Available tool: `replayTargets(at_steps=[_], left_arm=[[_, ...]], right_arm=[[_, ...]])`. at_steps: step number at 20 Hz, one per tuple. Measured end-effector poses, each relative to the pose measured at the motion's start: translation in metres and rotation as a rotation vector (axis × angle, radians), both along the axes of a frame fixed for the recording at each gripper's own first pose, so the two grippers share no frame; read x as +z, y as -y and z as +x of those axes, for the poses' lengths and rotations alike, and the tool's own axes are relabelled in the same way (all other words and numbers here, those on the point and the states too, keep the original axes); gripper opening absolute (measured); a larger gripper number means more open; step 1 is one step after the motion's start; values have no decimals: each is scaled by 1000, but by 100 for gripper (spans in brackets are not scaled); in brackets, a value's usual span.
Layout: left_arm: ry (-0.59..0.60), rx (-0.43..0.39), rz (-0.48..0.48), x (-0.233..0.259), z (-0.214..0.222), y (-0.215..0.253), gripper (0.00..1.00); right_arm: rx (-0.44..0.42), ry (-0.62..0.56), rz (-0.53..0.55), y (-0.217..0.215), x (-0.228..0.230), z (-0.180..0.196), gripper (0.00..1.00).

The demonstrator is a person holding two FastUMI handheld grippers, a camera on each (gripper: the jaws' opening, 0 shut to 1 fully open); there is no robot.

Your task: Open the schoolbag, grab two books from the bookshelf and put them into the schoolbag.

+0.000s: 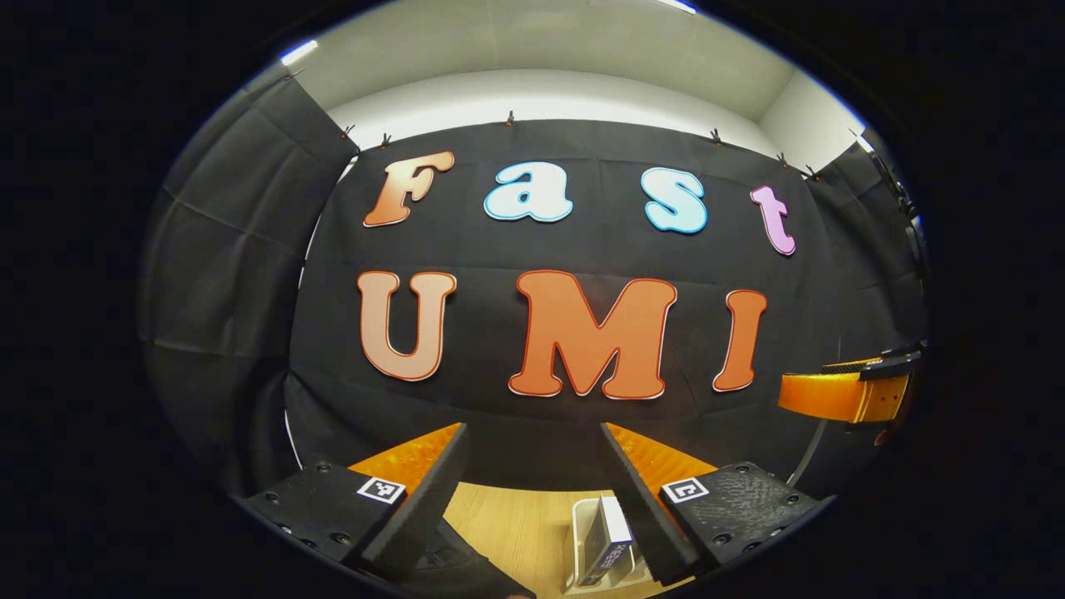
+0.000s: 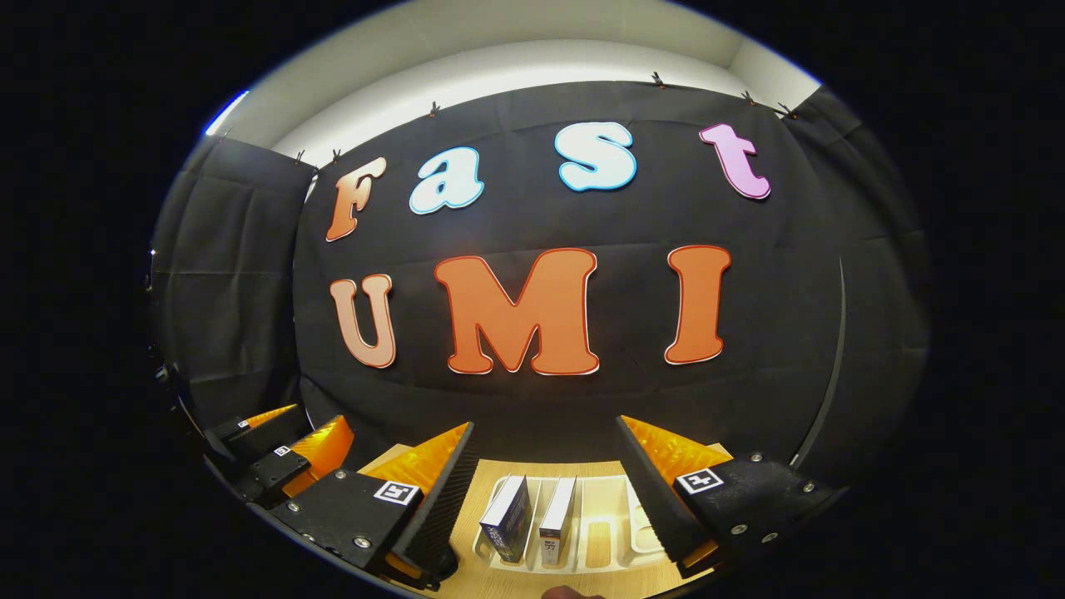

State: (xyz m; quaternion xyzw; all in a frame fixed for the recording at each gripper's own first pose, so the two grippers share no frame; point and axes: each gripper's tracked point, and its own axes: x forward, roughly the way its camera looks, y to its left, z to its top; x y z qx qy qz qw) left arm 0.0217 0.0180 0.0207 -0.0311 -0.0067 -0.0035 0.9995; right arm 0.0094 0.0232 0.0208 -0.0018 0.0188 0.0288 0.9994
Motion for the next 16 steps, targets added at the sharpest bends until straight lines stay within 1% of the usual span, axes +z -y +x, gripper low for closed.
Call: replayTargets(at_steps=[4,5,6,7,8,9,12,13,14,16], left_arm=[[-3,-5,1,-4,-3,5,96],[-2,-13,-6,-7,-4,7,96],[-3,-21,-15,-8,-6,10,96],[7,-27,-28,-9,-6,11,96],[11,-29,-34,-7,-6,12,96],[12,-32,-30,-10,-8,14,96],[6,-37,-14,-10,-7,17,96],[1,-41,-16,-14,-8,20,96],[-5,-42,-15,-15,-7,22,96],[-16,-45,-9,-20,-7,25,96]], right_arm=[[-21,22,17,9,3,0,96],[-20,23,30,11,2,0,100],[-22,21,44,12,0,1,96],[-25,16,58,14,-3,2,96],[-33,11,69,17,-6,2,100],[-35,8,83,20,-9,3,96],[-43,1,130,26,-13,4,96],[-51,8,128,30,-13,5,96],[-61,16,116,33,-12,5,100],[-68,22,89,34,-14,4,100]])
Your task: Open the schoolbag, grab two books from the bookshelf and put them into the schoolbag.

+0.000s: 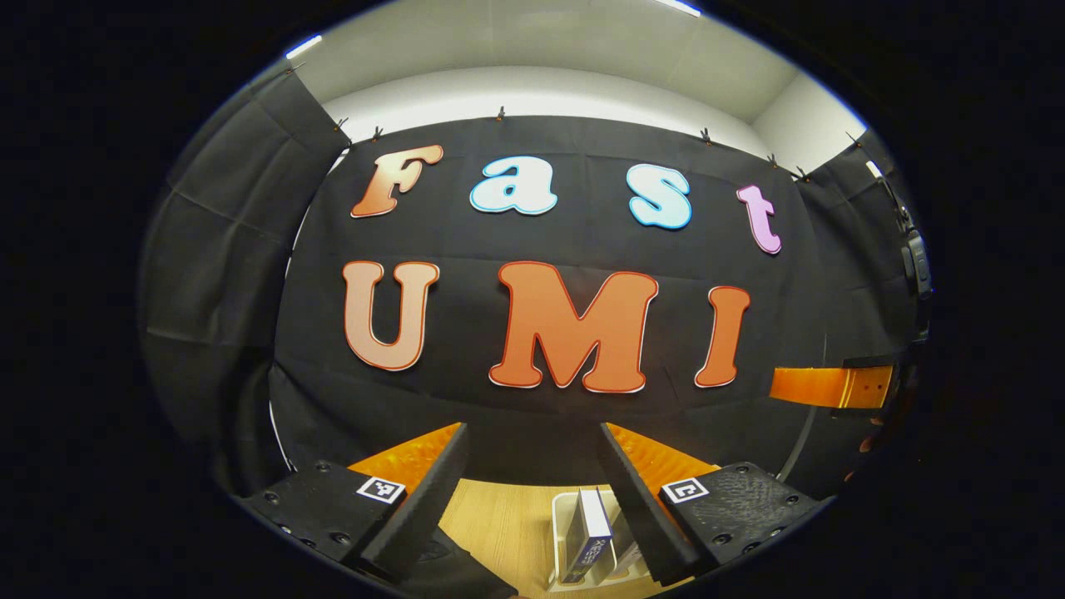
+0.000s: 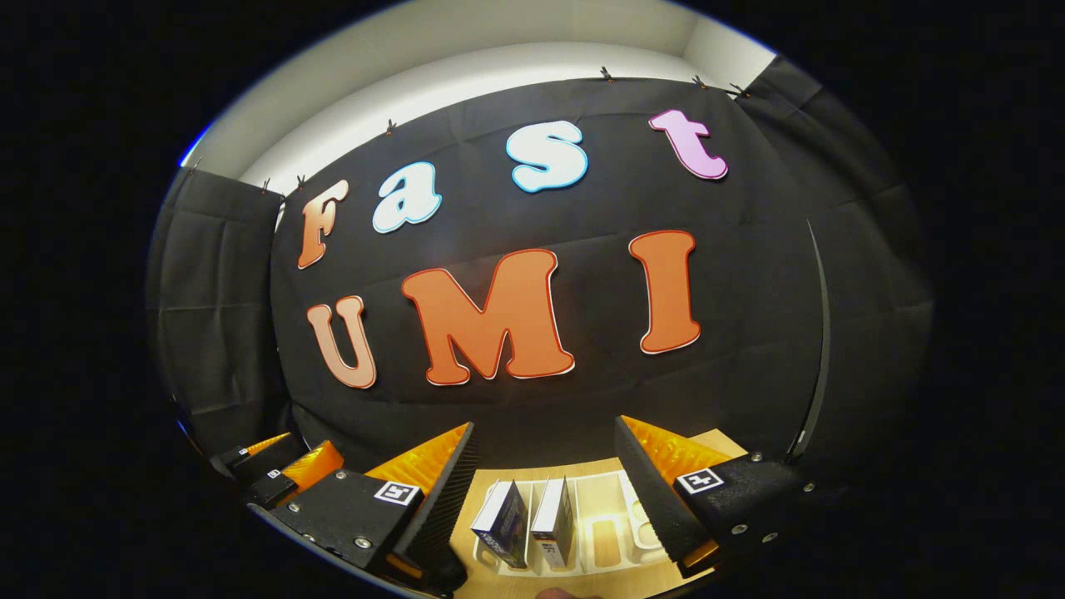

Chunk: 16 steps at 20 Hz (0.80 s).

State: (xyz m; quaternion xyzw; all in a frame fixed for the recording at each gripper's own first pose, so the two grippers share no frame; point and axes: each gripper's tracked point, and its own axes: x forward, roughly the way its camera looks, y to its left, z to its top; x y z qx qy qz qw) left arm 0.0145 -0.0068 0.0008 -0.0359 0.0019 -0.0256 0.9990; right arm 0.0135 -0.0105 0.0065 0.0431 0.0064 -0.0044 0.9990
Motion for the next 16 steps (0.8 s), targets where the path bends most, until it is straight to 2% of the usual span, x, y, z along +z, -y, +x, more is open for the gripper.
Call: replayTargets(at_steps=[7,8,11,12,13,14,16], left_arm=[[-17,12,15,-14,-2,0,96],[-19,14,22,-15,-2,-1,96],[-36,26,46,-24,-3,-4,96],[-43,28,51,-27,-5,-5,96],[-50,30,58,-31,-6,-6,96],[-56,32,65,-33,-6,-6,96],[-62,40,88,-38,-7,-10,96]], right_arm=[[-2,12,-65,2,-6,-3,100],[0,11,-72,1,-8,-2,96],[7,-5,-82,1,-15,-3,96],[7,-10,-84,2,-17,-2,100],[7,-11,-87,3,-19,-2,100],[5,-14,-91,4,-21,-2,96],[3,-18,-97,7,-22,-2,96]])
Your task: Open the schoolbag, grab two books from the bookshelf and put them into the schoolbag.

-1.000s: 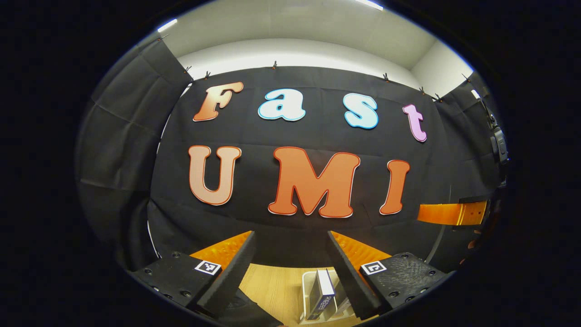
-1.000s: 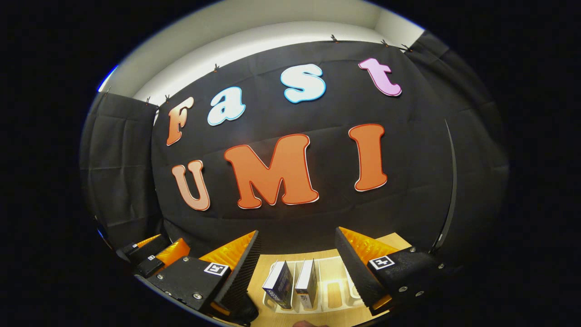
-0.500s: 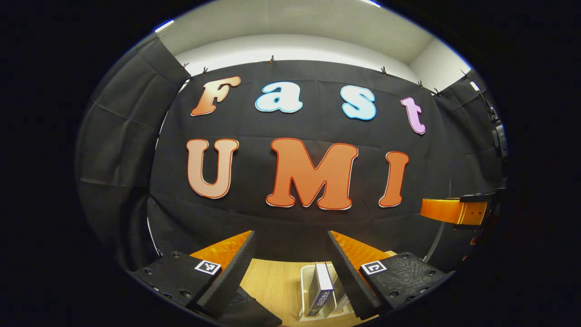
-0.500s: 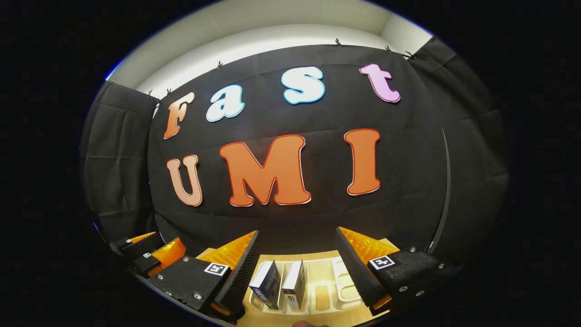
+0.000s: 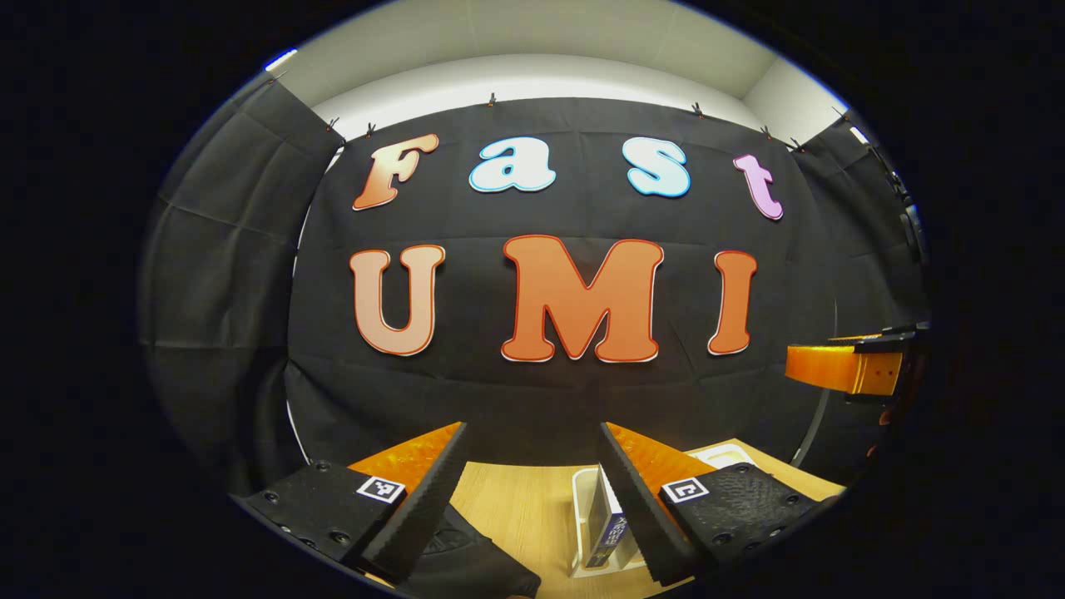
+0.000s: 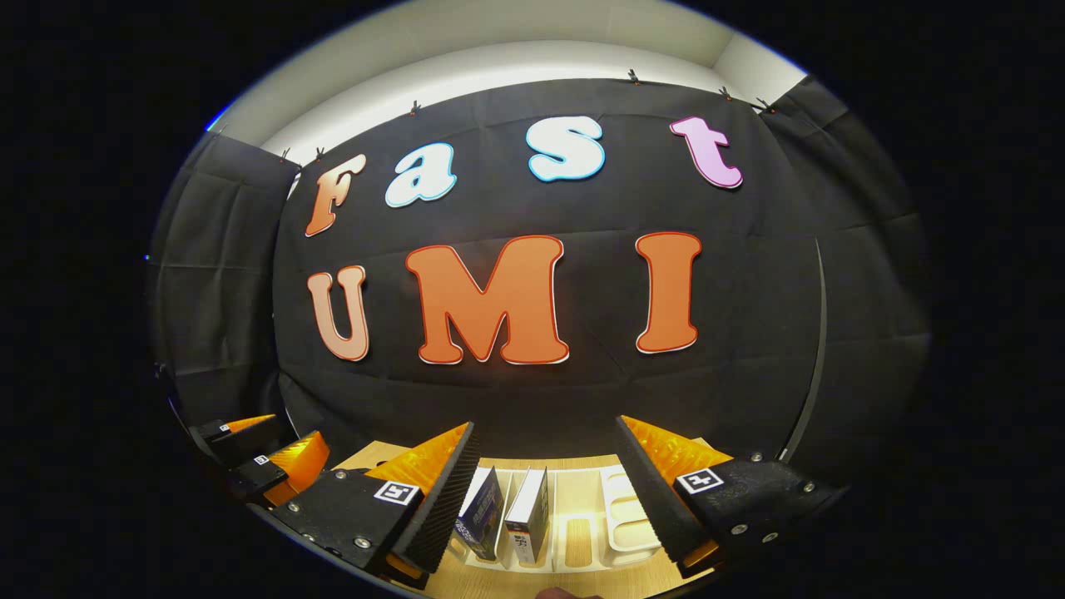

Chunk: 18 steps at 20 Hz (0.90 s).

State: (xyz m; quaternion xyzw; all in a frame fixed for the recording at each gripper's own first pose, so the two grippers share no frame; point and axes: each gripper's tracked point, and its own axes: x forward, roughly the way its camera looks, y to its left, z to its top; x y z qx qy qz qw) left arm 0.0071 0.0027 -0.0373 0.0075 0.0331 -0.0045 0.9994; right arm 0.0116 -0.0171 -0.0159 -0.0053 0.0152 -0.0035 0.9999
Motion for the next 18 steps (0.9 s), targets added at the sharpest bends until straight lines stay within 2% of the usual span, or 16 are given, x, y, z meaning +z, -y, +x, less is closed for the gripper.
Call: replayTargets(at_steps=[4,9,10,11,18], left_arm=[[-38,8,69,-24,-6,-8,96],[-138,18,201,-77,-16,-20,96],[-160,18,231,-87,-18,-23,100],[-178,14,260,-98,-19,-25,96],[-381,-56,534,-188,-28,-22,96]], right_arm=[[-4,-12,-9,4,-7,0,96],[-16,-35,-17,11,-20,-1,96],[-20,-39,-16,14,-21,-1,96],[-20,-46,-14,15,-24,-1,96],[-35,-76,-18,28,-40,-1,96]])
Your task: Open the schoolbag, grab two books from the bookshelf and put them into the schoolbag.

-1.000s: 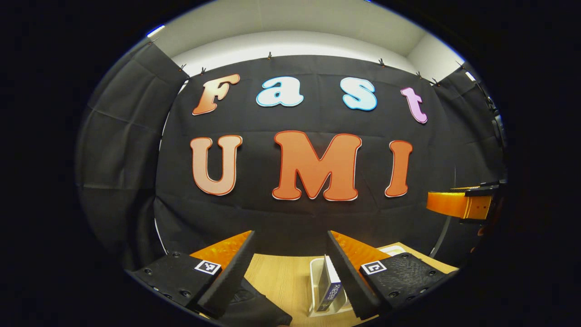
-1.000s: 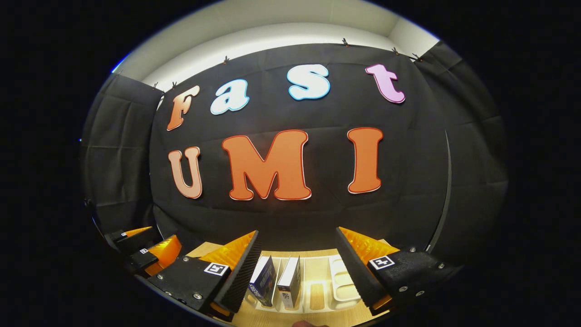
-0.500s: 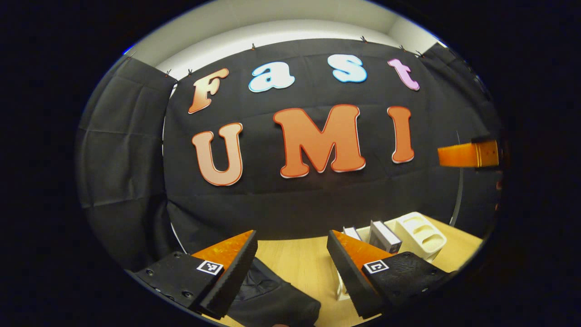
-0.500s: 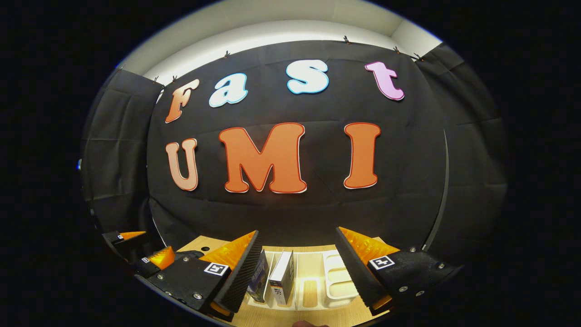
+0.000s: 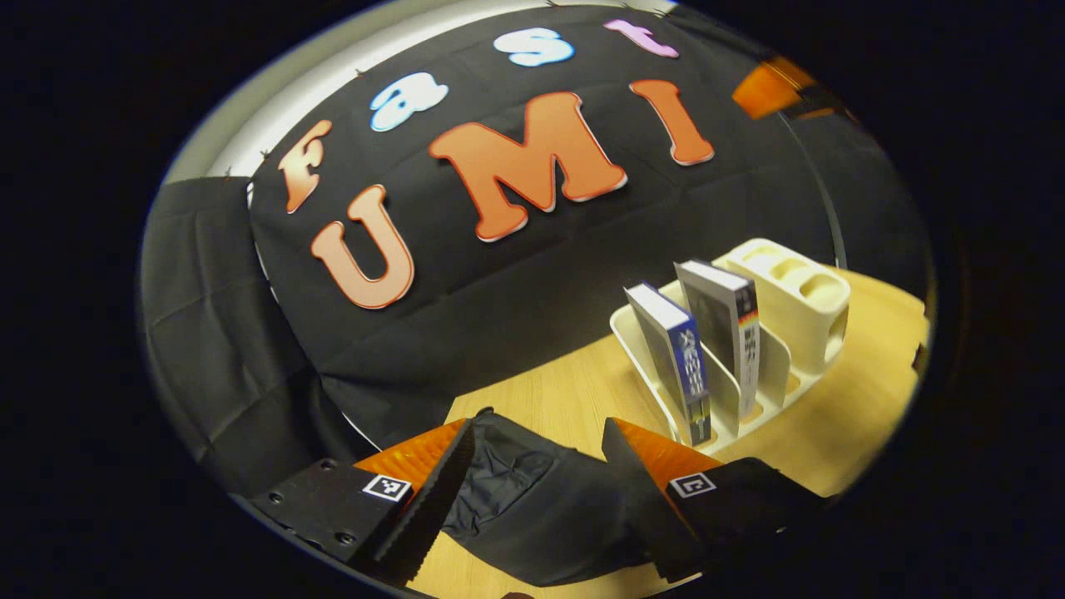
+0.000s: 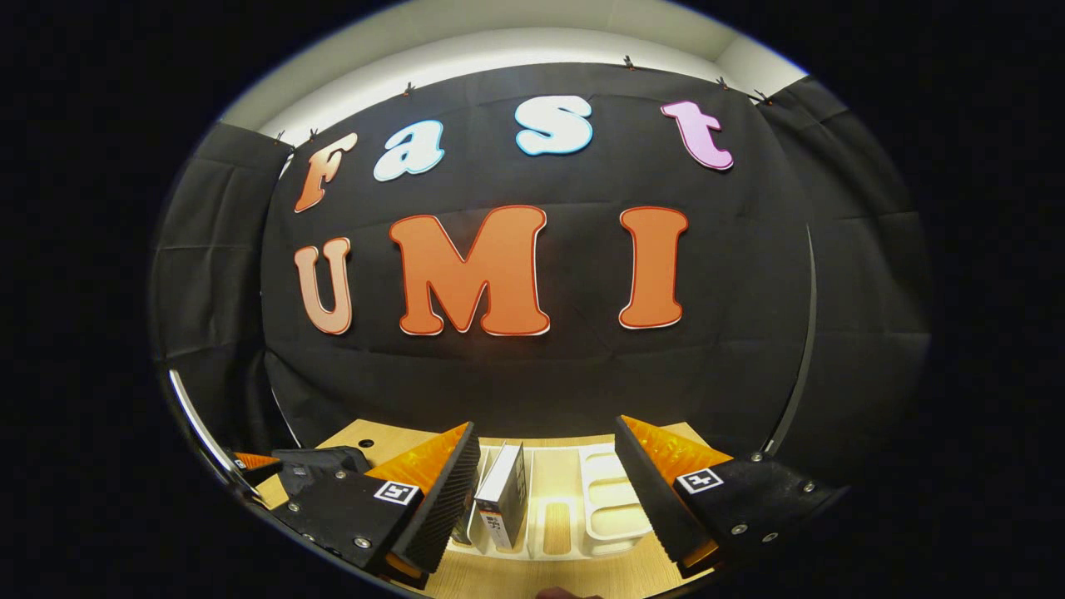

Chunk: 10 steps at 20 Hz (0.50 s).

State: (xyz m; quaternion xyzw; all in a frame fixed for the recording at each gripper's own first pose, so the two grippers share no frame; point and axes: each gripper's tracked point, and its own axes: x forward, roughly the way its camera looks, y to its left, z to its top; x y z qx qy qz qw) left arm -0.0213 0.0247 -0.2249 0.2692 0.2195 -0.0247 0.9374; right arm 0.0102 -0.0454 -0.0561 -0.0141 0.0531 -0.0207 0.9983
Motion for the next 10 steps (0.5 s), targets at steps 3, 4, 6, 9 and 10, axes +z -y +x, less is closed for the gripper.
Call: replayTargets(at_steps=[3,4,6,9,10], left_arm=[[-90,-38,107,-36,-16,2,97],[-105,-60,141,-46,-23,4,98],[-147,-100,214,-69,-34,2,98],[-221,-134,306,-107,-56,-5,97],[-243,-140,326,-118,-61,-6,98]], right_arm=[[-13,-15,9,9,-8,-1,96],[-20,-20,13,13,-12,-1,96],[-36,-30,23,21,-17,-3,96],[-62,-43,29,35,-24,-6,96],[-72,-45,30,39,-26,-7,96]])
